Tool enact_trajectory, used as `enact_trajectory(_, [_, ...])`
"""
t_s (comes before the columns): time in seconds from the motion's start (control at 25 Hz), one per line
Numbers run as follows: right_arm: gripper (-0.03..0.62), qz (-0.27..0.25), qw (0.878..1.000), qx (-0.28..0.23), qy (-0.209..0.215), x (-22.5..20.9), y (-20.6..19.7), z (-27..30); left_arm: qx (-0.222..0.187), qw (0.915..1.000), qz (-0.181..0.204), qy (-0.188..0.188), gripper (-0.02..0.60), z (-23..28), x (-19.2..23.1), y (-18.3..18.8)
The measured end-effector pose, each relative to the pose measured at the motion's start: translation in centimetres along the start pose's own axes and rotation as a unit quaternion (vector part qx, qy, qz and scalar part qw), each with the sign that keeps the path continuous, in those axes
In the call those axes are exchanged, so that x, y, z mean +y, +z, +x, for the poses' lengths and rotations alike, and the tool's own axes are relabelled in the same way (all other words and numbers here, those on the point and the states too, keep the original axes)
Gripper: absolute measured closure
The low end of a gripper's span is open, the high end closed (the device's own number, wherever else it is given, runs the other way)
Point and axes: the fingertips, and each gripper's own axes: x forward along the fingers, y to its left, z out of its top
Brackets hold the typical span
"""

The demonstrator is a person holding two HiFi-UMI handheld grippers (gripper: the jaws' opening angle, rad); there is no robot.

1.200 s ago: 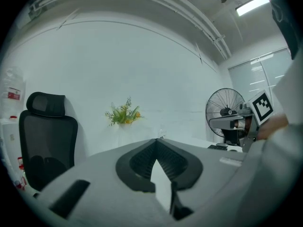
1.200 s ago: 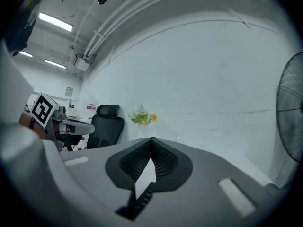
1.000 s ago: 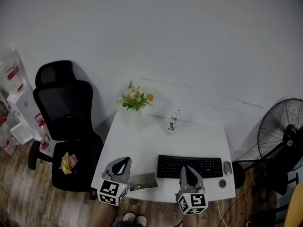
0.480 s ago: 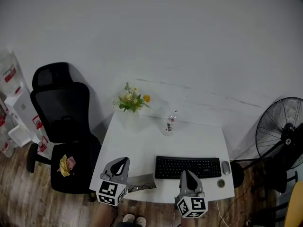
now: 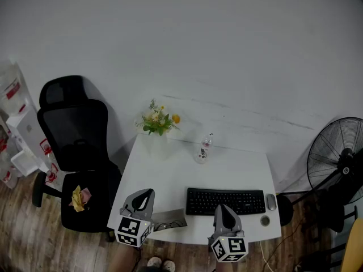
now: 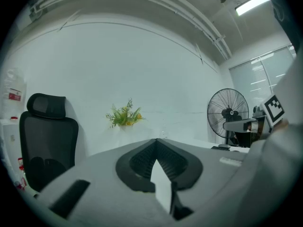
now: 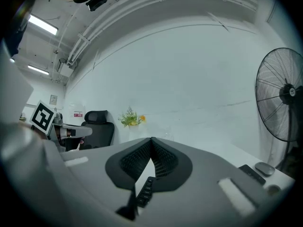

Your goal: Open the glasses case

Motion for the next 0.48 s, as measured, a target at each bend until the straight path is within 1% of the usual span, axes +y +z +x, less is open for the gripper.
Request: enact_trajectory(0.48, [0.588,-0.003,1.0,0.001,0.013,0.33,-0.06,0.21,0.001,1.0,0.002,0.004,0.574,0.01,-0.15,0.01])
